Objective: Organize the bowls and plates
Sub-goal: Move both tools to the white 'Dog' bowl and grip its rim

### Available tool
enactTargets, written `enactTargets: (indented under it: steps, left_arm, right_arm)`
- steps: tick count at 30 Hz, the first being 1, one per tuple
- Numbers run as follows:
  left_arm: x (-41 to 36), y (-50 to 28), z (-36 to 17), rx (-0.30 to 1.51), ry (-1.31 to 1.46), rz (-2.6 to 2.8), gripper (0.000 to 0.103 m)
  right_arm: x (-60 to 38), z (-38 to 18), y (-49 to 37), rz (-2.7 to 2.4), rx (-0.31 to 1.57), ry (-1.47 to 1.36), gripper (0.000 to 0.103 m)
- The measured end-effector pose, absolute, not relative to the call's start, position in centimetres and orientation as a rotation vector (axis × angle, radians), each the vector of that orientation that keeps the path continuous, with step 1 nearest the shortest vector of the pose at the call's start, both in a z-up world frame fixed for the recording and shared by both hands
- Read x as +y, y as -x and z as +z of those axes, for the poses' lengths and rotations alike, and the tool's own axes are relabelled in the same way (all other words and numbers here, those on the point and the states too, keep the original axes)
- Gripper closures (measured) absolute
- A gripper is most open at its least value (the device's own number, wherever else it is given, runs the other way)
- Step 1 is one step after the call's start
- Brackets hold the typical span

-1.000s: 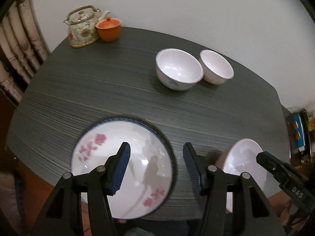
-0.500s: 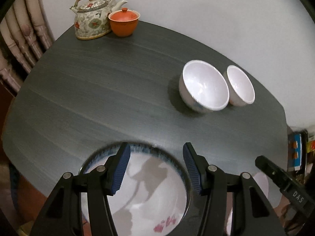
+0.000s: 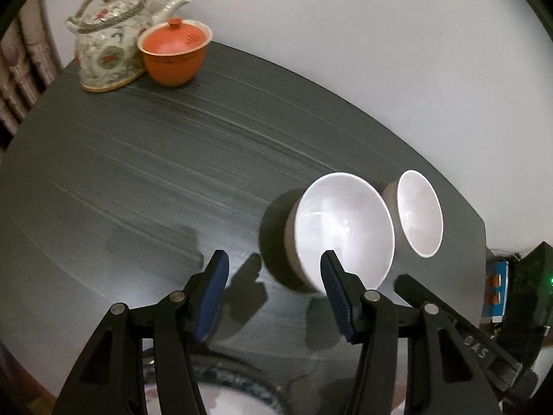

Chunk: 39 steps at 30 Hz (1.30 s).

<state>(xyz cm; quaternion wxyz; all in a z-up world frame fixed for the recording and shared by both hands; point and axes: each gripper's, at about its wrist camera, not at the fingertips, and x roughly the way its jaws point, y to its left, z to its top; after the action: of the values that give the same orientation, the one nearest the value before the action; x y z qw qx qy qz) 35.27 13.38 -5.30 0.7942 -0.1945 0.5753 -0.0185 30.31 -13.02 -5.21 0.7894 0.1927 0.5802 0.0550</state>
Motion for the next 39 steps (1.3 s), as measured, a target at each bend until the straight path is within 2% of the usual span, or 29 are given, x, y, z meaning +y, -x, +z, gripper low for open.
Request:
enactTargets:
  steps: [8, 15, 17, 20, 39]
  left_arm:
    - [12.1, -36.9, -8.1, 1.288, 0.415, -0.044, 0.061]
    - [11.3, -37.2, -9.4, 1.313, 0.415, -0.051, 0.079]
    - [11.2, -37.1, -9.3, 1.308, 0.420, -0.058, 0.083]
    - [10.7, -36.9, -9.1, 1.296, 0.413, -0.077, 0.091]
    - [10.8, -31.5, -5.2, 1.247, 0.362, -0.057, 0.092]
  right_arm:
    - [-12.0, -7.6, -32.5, 0.099, 1.271, -0.384, 0.068]
    - [-11.6, -8.4, -33.3, 0.094, 1.275, -0.376, 0.069]
    - [-11.5, -8.5, -33.4, 0.094, 1.273, -0.379, 0.078]
    - [-11.6, -8.8, -33.4, 0.089, 1.286, -0.387, 0.088]
    - [-9.9, -5.6, -28.2, 0.132, 1.265, -0.380, 0.088]
